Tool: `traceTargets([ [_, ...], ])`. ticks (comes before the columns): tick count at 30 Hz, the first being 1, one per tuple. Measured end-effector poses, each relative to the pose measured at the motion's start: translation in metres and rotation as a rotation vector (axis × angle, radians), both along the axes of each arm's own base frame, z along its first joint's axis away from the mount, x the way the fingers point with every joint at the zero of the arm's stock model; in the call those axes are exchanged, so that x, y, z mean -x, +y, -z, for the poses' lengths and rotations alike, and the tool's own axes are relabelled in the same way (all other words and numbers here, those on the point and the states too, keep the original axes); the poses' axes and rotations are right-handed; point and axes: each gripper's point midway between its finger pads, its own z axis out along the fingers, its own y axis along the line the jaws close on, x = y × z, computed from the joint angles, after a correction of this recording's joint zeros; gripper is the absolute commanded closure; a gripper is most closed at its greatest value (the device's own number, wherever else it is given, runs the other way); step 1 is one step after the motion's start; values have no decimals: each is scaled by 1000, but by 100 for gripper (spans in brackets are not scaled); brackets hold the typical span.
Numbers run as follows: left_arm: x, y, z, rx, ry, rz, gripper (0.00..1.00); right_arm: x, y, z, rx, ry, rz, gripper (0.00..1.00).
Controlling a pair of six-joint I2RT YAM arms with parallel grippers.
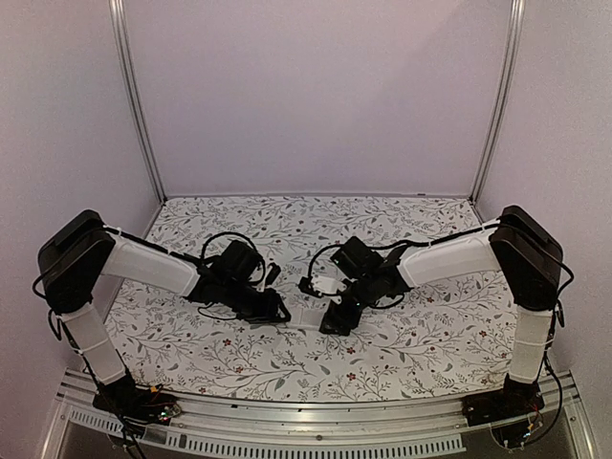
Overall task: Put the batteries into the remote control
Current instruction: Load the battery cover onto the remote control without the battery cover.
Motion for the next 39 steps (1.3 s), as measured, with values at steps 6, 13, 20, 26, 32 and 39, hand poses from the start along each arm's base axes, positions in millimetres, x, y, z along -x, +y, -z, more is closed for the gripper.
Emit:
traceTargets([
  [6, 3, 1, 1, -24, 1, 23, 77, 0, -4, 0, 4, 22, -9, 34],
  [13, 5, -7, -3, -23, -5, 52, 87, 6, -4, -1, 7, 45, -40, 47],
  [20, 4, -11, -3, -16, -2, 56, 90, 7, -4, -1, 8, 57, -59, 69],
  [26, 2, -18, -2, 2, 6, 65, 91, 9, -6, -1, 19, 69, -74, 81],
  [32, -1, -30, -1, 39, 17, 86, 92, 10, -14, 0, 50, 86, -82, 91],
  [39, 0, -38, -2, 82, 23, 102, 85, 10, -21, 0, 76, 92, -98, 86],
])
